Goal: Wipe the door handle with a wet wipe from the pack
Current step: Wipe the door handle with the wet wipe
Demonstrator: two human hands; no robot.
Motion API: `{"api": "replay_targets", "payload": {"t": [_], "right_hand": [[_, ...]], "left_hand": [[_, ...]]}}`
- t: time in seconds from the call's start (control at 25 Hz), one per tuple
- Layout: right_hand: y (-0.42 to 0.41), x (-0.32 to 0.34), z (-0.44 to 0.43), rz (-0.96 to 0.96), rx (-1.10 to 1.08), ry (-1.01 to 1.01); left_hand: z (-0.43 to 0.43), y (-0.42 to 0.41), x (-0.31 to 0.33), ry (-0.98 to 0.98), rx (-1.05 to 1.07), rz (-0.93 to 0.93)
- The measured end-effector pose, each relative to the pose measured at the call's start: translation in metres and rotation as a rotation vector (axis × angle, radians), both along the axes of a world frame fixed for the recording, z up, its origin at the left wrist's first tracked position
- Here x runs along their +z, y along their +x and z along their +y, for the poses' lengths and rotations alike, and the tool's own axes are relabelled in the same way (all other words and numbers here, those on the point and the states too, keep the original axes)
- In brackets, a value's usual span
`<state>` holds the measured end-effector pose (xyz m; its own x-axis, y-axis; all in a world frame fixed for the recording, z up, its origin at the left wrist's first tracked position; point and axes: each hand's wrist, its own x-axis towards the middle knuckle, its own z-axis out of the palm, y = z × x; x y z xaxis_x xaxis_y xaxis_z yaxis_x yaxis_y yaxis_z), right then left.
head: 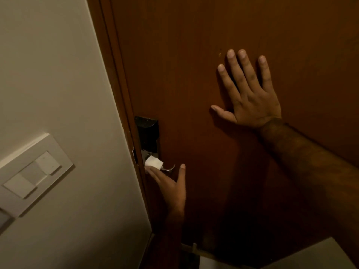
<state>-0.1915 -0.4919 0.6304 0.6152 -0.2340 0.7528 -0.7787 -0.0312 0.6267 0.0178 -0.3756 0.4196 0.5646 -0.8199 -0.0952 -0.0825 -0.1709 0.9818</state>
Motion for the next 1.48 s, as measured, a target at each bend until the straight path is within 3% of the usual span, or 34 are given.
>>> {"api": "replay_targets", "payload": {"t": [0.08,0.16,0.28,0.4,0.56,0.72,0.84,1.0,1.28,1.36,1.48], "right_hand": [[0.000,0.000,0.000,0.001,-0.001,0.001],[0.000,0.001,0.001,0.002,0.002,0.002],[-0.001,0.001,0.002,-0.006,0.000,0.006],[0.000,0.001,0.003,-0.002,0.004,0.005],[0.001,0.001,0.004,0.001,0.002,0.004],[0.002,0.004,0.004,0.011,-0.010,-0.006],[0.001,0.002,0.003,0.004,-0.012,-0.007],[0.001,0.002,0.003,0.004,-0.016,-0.012],[0.001,0.002,0.001,0.010,-0.012,-0.002],[0.000,0.001,-0.001,0.006,-0.015,-0.010],[-0.001,0.001,-0.001,0.004,-0.015,-0.007]], "left_hand": [[0.009,-0.029,-0.003,-0.002,-0.047,0.018],[0.011,-0.051,-0.006,0.027,-0.080,-0.098],[0.011,-0.057,-0.028,0.149,-0.138,-0.553],[0.018,-0.012,-0.057,0.193,-0.269,-1.093],[0.017,0.061,-0.073,-0.019,-0.468,-1.621],[-0.003,0.103,-0.058,-0.110,-0.603,-2.157],[-0.005,0.131,-0.053,-0.180,-0.608,-2.368],[-0.003,0.165,-0.048,-0.224,-0.671,-2.389],[-0.019,0.114,-0.035,-0.306,-0.634,-2.369],[-0.018,0.110,-0.032,-0.233,-0.659,-2.196],[-0.002,0.108,-0.029,-0.082,-0.614,-1.714]]}}
